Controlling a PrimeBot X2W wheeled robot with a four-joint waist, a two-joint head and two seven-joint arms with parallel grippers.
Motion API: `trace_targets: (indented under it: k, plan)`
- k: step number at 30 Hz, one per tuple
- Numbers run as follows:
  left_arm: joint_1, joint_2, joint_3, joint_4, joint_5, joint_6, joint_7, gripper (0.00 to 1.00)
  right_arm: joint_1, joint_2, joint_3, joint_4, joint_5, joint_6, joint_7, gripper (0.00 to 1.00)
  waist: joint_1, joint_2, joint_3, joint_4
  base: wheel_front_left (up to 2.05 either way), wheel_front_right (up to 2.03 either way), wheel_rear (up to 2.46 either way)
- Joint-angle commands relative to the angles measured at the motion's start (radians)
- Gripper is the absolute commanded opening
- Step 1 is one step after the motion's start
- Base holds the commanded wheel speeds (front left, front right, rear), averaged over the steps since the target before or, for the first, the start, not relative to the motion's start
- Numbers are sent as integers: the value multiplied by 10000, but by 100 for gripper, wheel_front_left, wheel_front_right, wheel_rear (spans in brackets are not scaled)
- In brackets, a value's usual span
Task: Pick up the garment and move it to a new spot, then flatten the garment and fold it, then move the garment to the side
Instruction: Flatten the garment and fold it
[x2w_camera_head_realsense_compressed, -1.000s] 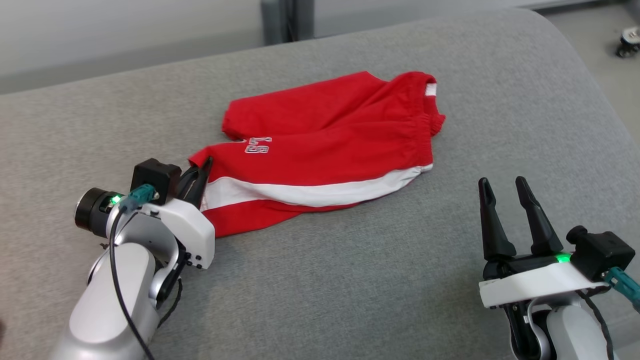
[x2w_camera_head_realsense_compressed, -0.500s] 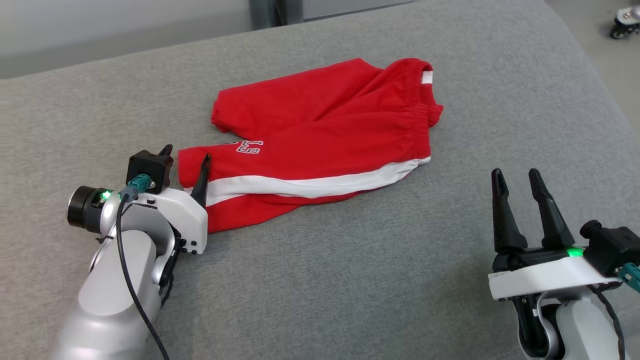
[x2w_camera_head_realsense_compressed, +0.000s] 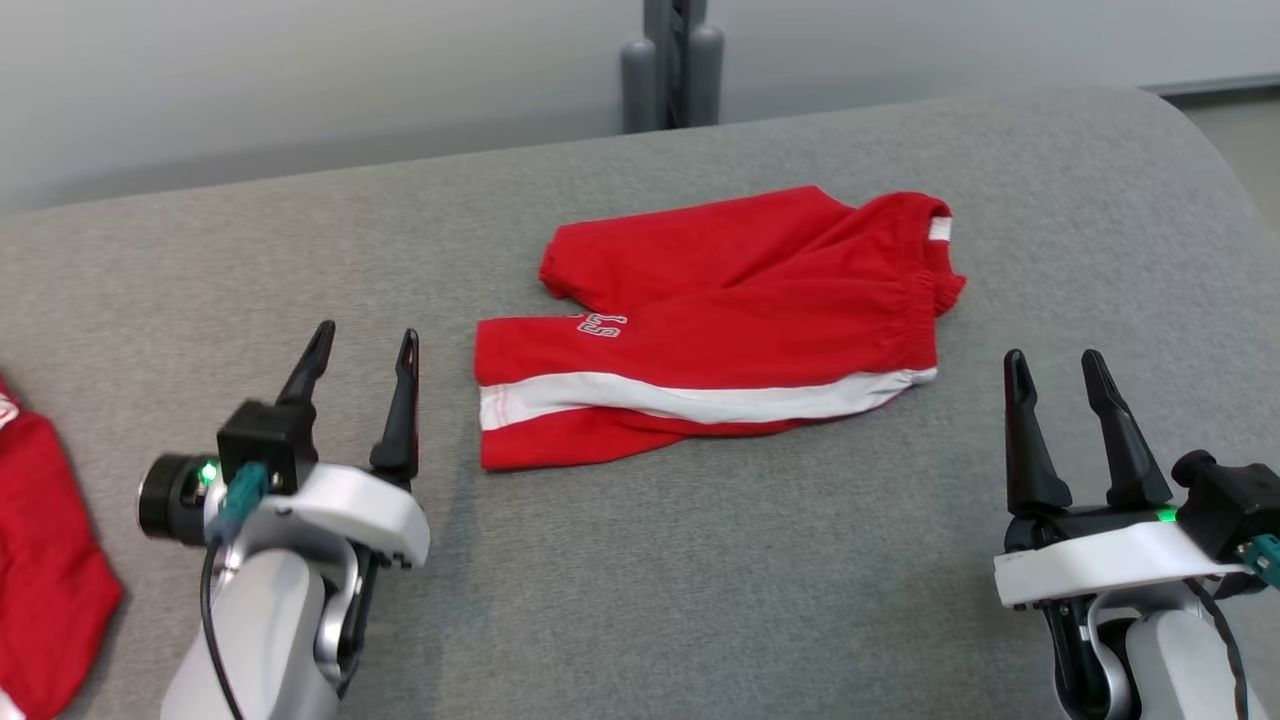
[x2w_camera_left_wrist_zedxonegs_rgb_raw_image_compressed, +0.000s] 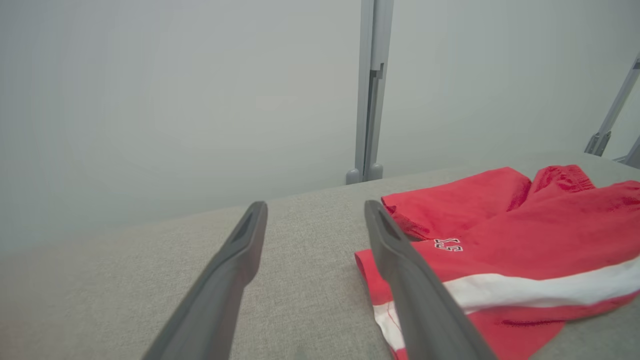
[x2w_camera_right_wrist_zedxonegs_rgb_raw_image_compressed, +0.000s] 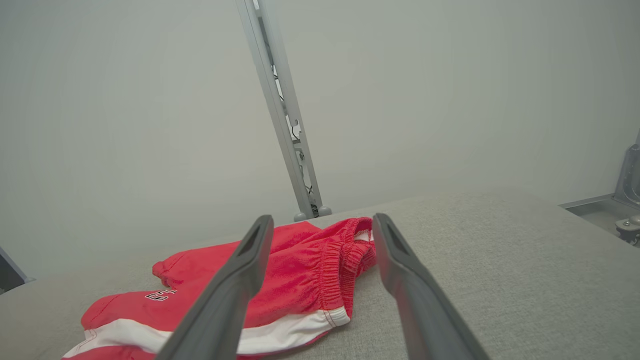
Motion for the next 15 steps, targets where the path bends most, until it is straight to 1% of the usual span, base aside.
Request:
trace_targets:
  k: [1, 2, 5, 8, 12, 15]
  plan:
    - [586, -41, 180, -720, 33, 130, -47, 100, 170, -66, -50, 123, -115, 5, -11, 100, 0, 0, -298, 350, 0, 0, 0]
    - [586, -41, 180, -720, 33, 130, -47, 100, 170, -66, -50, 123, -115, 5, -11, 100, 0, 0, -298, 350, 0, 0, 0]
    - [1413, -163, 380, -1428, 16, 210, -44, 100, 187, -71, -28, 195, -153, 5, -11, 100, 0, 0, -385, 488, 0, 0, 0]
    - [1772, -265, 457, -1764, 98, 212, -46, 100, 179, -73, 29, 265, -176, 5, -11, 100, 0, 0, -419, 516, 0, 0, 0]
    - [1902, -415, 459, -1770, 76, 87, -48, 100, 129, -85, 130, 308, -162, 5, -11, 100, 0, 0, -397, 452, 0, 0, 0]
    - [1741, -436, 343, -1413, -55, -96, 142, 100, 94, -101, 164, 306, -130, 5, -11, 100, 0, 0, -308, 328, 0, 0, 0]
